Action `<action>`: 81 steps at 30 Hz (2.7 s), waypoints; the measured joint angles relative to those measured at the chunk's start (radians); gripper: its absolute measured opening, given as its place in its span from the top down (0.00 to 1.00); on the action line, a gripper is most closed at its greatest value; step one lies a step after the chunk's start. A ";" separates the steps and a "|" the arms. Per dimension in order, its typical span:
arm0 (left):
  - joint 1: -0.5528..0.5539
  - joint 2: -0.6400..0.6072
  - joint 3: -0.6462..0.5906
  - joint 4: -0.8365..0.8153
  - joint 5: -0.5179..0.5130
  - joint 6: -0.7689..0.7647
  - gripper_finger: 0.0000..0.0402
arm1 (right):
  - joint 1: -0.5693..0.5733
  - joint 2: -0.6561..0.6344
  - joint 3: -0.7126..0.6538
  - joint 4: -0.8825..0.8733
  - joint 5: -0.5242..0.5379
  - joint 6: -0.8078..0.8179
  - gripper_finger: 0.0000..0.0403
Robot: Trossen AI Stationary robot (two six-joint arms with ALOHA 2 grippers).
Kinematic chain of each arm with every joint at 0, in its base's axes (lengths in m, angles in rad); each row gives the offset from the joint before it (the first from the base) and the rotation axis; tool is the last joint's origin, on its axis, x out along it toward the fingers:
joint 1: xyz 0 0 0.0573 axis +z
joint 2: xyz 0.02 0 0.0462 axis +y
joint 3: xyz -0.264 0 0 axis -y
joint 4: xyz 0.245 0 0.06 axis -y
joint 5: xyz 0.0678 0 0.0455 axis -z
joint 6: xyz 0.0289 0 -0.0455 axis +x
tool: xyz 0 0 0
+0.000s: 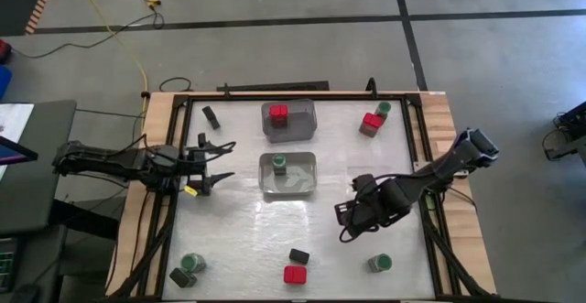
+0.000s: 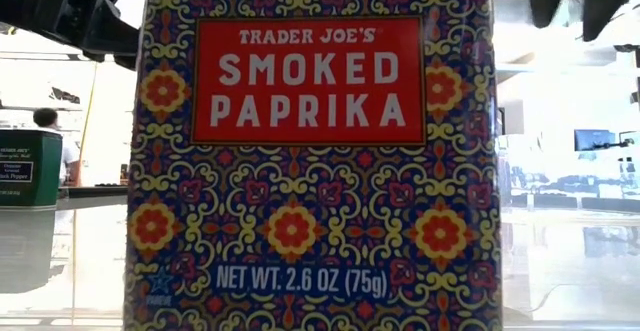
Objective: Sort spices by type
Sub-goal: Put the green spice bottle into the gray bin
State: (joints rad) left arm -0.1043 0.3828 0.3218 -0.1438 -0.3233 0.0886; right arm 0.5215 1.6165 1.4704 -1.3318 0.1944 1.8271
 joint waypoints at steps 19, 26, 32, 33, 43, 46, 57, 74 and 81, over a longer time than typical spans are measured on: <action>0.000 0.000 0.000 0.001 0.000 -0.006 0.21 | 0.012 0.042 -0.003 0.165 -0.013 -0.314 0.18; 0.000 0.000 0.000 0.000 0.000 -0.008 0.21 | -0.002 0.057 -0.005 0.045 -0.036 -0.291 0.14; 0.000 0.000 0.000 -0.001 0.000 -0.011 0.21 | -0.003 0.057 -0.005 0.043 -0.062 -0.291 0.02; 0.000 0.000 0.000 -0.001 0.000 -0.015 0.21 | -0.002 0.057 -0.005 0.042 -0.064 -0.290 0.02; 0.000 0.000 0.000 -0.002 0.000 -0.029 0.21 | 0.068 0.057 -0.005 0.060 -0.067 -0.175 0.05; 0.000 0.000 0.000 -0.002 0.000 -0.029 0.21 | 0.101 0.057 -0.005 0.056 -0.080 -0.153 0.05; 0.000 0.000 0.000 -0.002 0.000 -0.033 0.21 | 0.214 0.056 -0.014 0.106 -0.125 -0.014 0.05; 0.000 0.001 0.000 -0.012 -0.001 -0.050 0.21 | 0.249 0.125 -0.117 0.275 -0.356 0.024 0.05; 0.000 0.001 0.000 -0.027 -0.001 -0.059 0.21 | 0.267 0.173 -0.118 0.303 -0.377 0.070 0.06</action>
State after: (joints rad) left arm -0.1040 0.3840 0.3218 -0.1712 -0.3238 0.0292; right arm 0.7889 1.7891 1.3525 -1.0284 -0.1829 1.8970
